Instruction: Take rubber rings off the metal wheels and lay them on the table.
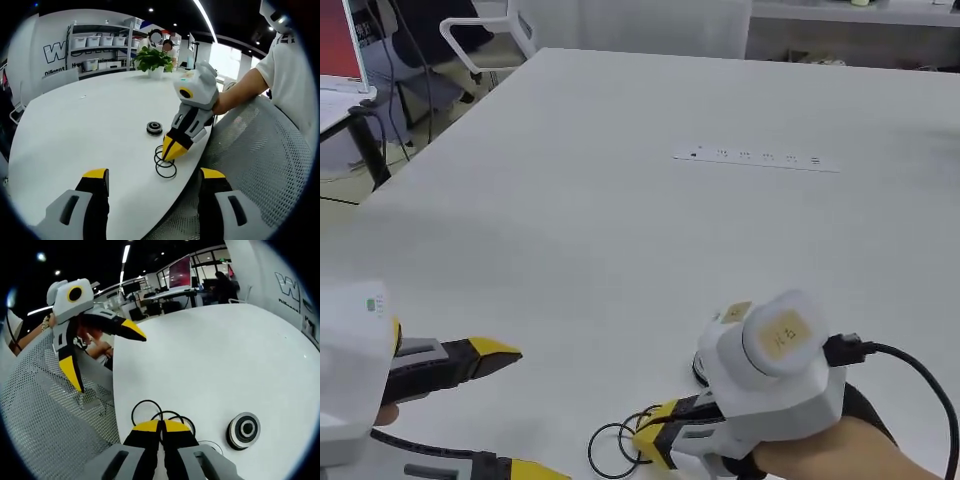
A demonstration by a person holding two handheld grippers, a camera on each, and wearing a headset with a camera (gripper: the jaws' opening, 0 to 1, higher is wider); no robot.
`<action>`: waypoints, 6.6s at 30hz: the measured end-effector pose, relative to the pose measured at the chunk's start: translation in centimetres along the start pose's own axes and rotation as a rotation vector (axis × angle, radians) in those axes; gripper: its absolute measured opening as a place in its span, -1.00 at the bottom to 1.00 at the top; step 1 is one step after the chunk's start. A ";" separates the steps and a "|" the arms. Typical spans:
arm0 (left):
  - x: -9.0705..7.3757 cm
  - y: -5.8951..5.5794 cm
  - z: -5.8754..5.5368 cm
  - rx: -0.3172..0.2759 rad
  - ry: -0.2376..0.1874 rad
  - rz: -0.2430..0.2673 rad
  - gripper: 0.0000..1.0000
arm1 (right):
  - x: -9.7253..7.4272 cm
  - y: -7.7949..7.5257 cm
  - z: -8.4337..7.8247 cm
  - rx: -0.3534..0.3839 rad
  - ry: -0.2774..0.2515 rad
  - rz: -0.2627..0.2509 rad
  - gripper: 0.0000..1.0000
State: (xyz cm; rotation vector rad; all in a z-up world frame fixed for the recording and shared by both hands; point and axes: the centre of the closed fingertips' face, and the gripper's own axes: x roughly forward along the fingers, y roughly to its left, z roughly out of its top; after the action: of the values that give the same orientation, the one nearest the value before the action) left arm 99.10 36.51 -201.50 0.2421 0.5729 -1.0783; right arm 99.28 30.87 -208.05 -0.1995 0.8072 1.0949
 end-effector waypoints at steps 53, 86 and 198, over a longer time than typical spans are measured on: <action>0.0 -0.2 0.2 0.009 -0.006 -0.001 0.40 | -9.1 -7.9 5.3 0.097 -0.304 -0.200 -0.53; -0.6 1.5 9.2 0.289 -0.054 -0.010 0.41 | -8.6 -10.7 1.0 0.132 -0.218 -0.244 -0.49; 16.1 -0.6 5.4 0.260 -0.068 -0.191 -0.84 | -5.3 -8.9 -1.8 0.012 -0.080 -0.171 -0.55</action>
State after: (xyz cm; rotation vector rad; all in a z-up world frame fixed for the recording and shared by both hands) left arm 105.89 21.59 -205.85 0.3813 0.3988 -1.3427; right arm 104.83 21.92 -207.84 -0.2092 0.7120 0.9307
